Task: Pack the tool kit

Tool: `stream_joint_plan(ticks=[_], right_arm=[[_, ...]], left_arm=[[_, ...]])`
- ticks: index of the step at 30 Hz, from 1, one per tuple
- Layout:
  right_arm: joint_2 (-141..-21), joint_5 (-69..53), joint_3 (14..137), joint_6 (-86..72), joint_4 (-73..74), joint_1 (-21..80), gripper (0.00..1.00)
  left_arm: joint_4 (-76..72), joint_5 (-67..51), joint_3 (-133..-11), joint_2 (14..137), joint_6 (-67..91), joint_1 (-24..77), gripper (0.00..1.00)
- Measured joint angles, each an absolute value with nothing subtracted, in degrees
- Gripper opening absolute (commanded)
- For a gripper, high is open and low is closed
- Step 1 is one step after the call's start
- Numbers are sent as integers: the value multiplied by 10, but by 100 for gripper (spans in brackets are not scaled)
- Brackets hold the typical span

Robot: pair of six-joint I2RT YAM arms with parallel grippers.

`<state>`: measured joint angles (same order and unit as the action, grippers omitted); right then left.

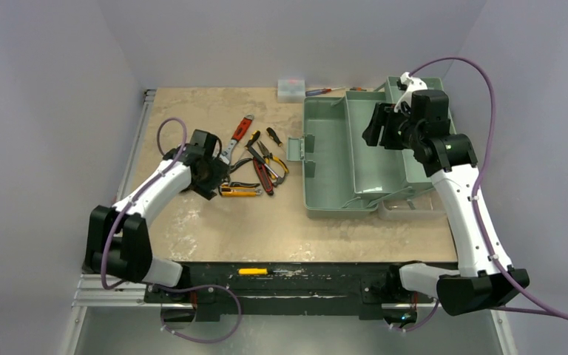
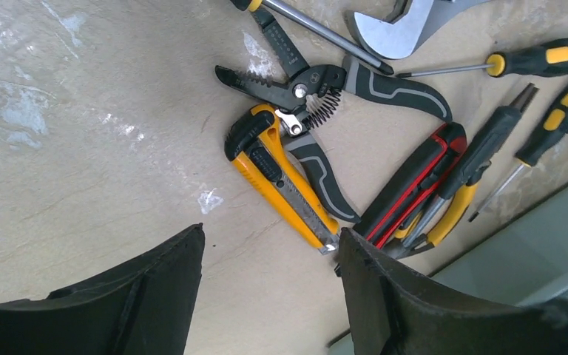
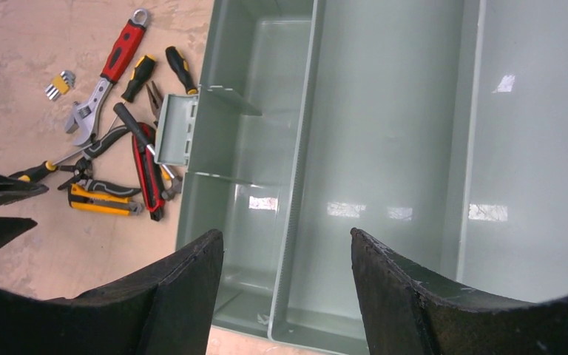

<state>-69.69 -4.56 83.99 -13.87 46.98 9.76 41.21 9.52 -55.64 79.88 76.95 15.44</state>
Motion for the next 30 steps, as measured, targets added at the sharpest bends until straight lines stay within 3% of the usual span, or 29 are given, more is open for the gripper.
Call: stream_joint_plan(ticks=[10, 30], right_arm=[[-690, -61, 831, -138, 457, 99, 62], [-660, -95, 808, -138, 442, 100, 60]], left_arm=[[495, 91, -633, 941, 780, 156, 64], [475, 97, -658, 1019, 819, 168, 61]])
